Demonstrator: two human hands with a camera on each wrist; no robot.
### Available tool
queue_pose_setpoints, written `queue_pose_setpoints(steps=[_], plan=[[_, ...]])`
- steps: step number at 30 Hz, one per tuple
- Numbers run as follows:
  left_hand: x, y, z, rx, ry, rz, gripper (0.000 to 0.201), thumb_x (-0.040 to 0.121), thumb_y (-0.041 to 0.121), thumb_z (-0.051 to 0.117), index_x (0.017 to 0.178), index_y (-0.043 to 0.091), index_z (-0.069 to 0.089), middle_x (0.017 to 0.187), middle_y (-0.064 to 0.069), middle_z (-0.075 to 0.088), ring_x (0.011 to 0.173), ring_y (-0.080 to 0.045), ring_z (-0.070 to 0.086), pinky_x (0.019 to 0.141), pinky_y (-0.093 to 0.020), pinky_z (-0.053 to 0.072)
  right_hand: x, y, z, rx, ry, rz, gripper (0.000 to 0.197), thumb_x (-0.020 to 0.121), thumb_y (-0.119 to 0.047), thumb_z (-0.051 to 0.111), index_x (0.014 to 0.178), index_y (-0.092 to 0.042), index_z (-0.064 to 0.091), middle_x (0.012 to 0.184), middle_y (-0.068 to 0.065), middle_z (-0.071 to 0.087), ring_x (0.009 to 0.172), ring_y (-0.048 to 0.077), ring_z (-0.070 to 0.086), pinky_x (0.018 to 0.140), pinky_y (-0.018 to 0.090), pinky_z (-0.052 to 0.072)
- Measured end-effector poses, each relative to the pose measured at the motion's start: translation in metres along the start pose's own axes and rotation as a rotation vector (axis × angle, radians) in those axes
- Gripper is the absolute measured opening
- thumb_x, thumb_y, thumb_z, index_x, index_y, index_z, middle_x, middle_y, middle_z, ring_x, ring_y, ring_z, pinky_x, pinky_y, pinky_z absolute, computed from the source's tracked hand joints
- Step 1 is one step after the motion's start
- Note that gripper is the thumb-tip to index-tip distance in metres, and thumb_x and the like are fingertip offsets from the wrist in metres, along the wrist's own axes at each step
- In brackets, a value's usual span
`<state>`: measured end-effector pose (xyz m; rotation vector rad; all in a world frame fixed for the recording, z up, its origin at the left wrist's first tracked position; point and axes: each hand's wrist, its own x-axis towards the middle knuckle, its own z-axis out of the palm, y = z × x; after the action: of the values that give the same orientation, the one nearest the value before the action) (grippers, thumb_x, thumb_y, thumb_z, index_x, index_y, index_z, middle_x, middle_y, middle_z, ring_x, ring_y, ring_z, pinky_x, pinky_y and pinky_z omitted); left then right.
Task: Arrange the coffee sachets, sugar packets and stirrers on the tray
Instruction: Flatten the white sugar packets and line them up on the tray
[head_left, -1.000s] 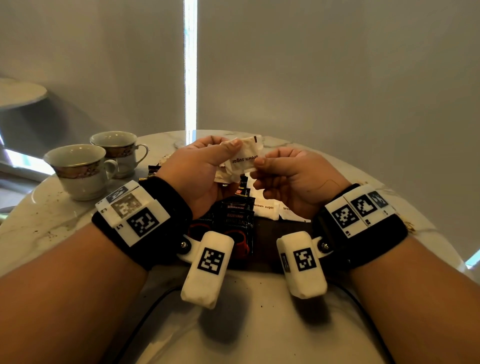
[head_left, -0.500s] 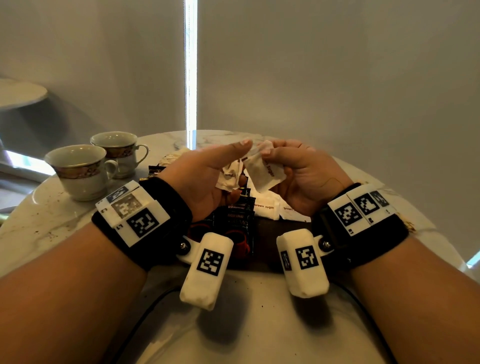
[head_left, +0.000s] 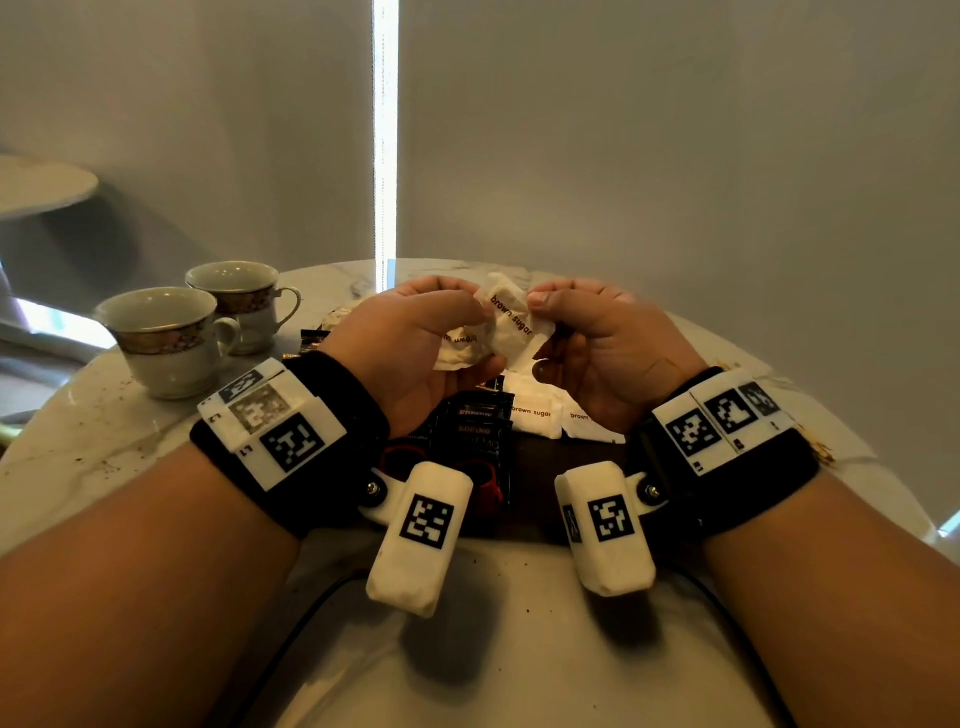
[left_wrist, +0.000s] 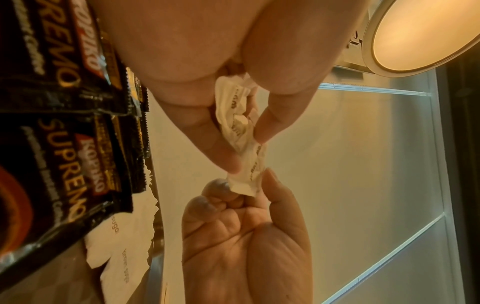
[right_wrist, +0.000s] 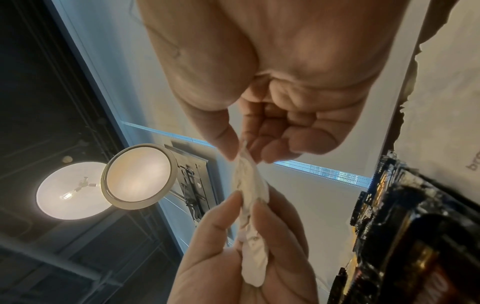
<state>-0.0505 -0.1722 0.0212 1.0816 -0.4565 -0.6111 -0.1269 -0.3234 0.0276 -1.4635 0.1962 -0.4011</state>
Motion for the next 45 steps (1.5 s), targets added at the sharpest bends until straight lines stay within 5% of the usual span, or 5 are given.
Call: queue_pose_setpoints(steps=[7, 14, 31, 35, 45], plan=[[-0.001, -0.001, -0.002, 0.108, -0.016, -0.014, 0.036, 0.091, 0.02, 0.067, 0.123, 0.002, 0.065, 0.115, -0.024, 0.069, 0.087, -0.029, 0.068, 0.062, -0.029, 0.057, 0.0, 0.0, -0.002, -0.068, -0.011, -0.029, 0.006, 0.089, -0.001, 0.062, 0.088, -0.006, 0.066, 0.076, 0.01, 0.068, 0.063, 0.022, 0.059, 0.052, 0.029, 0.043], [0.001, -0.001, -0.003, 0.096, 0.061, 0.02, 0.006, 0.093, 0.019, 0.069, 0.096, 0.015, 0.067, 0.079, -0.002, 0.074, 0.064, -0.016, 0.07, 0.051, -0.027, 0.054, -0.002, -0.001, -0.005, -0.083, -0.091, 0.007, 0.021, 0.071, -0.017, 0.072, 0.088, -0.006, 0.067, 0.072, 0.011, 0.068, 0.056, 0.02, 0.06, 0.051, 0.029, 0.041], [0.005, -0.001, -0.005, 0.029, 0.09, -0.049, 0.018, 0.096, 0.024, 0.066, 0.107, 0.011, 0.066, 0.076, -0.001, 0.063, 0.063, -0.014, 0.062, 0.05, -0.025, 0.049, 0.02, 0.007, -0.052, -0.11, 0.221, 0.212, 0.003, 0.092, -0.011, 0.064, 0.089, -0.009, 0.065, 0.067, 0.004, 0.051, 0.05, 0.011, 0.05, 0.042, 0.021, 0.036], [0.006, 0.0, -0.006, 0.028, 0.099, -0.054, 0.018, 0.096, 0.024, 0.066, 0.108, 0.011, 0.066, 0.076, -0.002, 0.063, 0.063, -0.014, 0.062, 0.049, -0.025, 0.049, 0.022, 0.014, -0.068, -0.216, 0.146, 0.467, 0.026, 0.09, -0.014, 0.066, 0.113, -0.004, 0.067, 0.074, 0.004, 0.054, 0.051, 0.009, 0.049, 0.041, 0.021, 0.039], [0.006, 0.0, -0.006, 0.022, 0.087, -0.049, 0.018, 0.097, 0.024, 0.064, 0.108, 0.011, 0.065, 0.075, 0.0, 0.063, 0.063, -0.013, 0.062, 0.05, -0.024, 0.049, 0.018, 0.015, -0.059, -0.362, 0.006, 0.533, 0.013, 0.09, -0.004, 0.063, 0.102, -0.005, 0.068, 0.079, 0.011, 0.06, 0.048, 0.009, 0.053, 0.04, 0.02, 0.044]])
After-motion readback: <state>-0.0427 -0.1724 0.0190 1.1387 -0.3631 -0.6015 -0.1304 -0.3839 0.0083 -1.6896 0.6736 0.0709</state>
